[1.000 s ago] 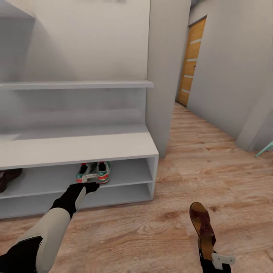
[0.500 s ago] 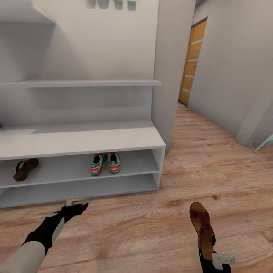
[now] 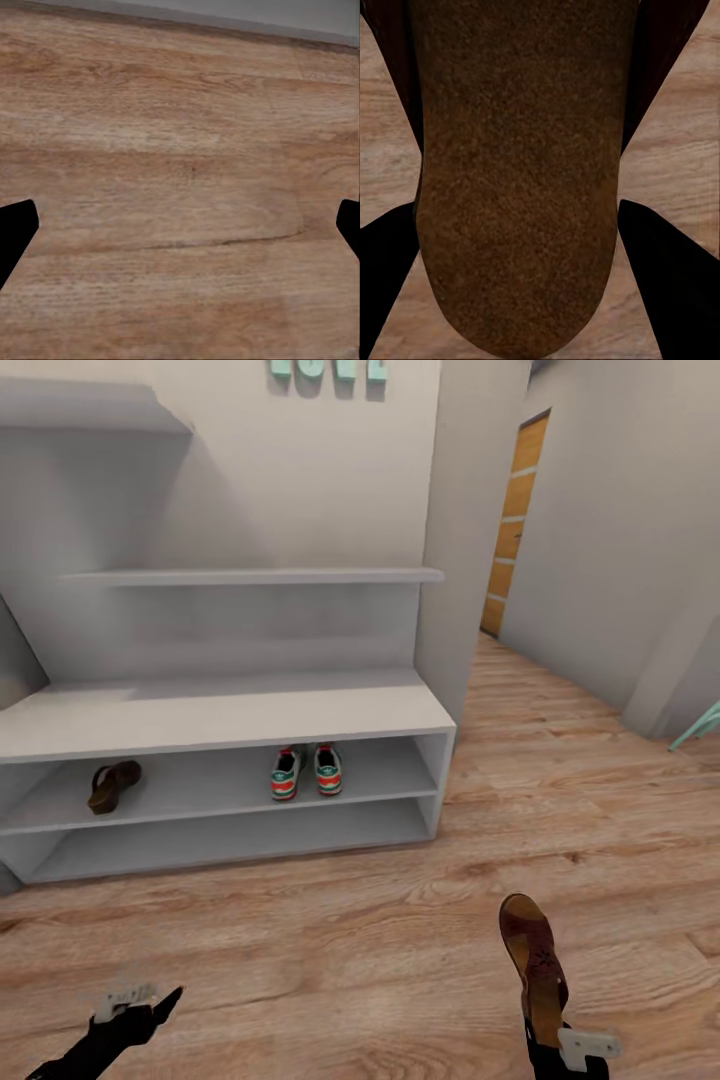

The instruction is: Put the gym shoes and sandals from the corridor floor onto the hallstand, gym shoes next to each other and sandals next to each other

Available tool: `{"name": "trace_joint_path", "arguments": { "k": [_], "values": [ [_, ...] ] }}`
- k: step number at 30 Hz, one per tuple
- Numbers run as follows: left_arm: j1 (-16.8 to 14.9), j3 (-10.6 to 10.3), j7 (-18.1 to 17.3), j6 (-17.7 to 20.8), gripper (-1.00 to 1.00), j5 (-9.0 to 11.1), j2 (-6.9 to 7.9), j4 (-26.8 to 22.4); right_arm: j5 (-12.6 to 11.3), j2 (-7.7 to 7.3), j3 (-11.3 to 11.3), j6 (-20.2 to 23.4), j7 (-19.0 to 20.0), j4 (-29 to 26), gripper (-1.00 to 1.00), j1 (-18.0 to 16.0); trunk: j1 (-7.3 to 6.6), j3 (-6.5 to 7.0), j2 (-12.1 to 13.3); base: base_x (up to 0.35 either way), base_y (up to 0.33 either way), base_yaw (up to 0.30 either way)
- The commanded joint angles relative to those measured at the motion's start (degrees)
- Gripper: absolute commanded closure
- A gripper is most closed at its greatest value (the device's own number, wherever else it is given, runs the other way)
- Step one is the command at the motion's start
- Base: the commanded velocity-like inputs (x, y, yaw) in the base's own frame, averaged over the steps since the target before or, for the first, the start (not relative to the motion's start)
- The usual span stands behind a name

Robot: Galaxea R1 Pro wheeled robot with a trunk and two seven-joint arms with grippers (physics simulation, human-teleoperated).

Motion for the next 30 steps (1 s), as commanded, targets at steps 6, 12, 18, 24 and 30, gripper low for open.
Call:
{"name": "trace_joint_path", "arguments": {
  "k": [6,12,18,24,30],
  "values": [
    [3.5,0.2,-2.3,-3.1,-1.0,2.6,0.33,0.2,0.3,0.0,0.0,-0.1,-0.2,0.3,1.0,0.0,-0.04,-0.04,0.0,-0.211,0.247,0.0],
    [4.2,3.1,-7.2,-3.4,-1.0,3.2,2.1,0.3,0.3,0.02,0.0,-0.1,-0.2,0.3,1.0,0.0,-0.04,-0.04,0.0,-0.078,0.285,0.0],
    [4.3,4.3,-9.1,-3.5,-1.0,3.2,2.34,0.3,0.2,0.25,0.0,-0.1,-0.3,0.2,1.0,0.0,-0.04,-0.04,0.0,0.089,0.305,0.0],
    [4.3,4.4,-10.6,-3.4,-1.0,3.2,2.35,0.3,0.2,0.27,0.0,-0.1,-0.3,0.3,1.0,0.0,-0.04,-0.04,0.0,0.129,0.307,0.0],
    [4.3,4.5,-11.3,-3.4,-1.0,3.2,2.42,0.3,0.2,0.27,0.0,-0.1,-0.3,0.3,1.0,0.0,-0.04,-0.04,0.0,0.119,0.307,0.0]
  ]
}}
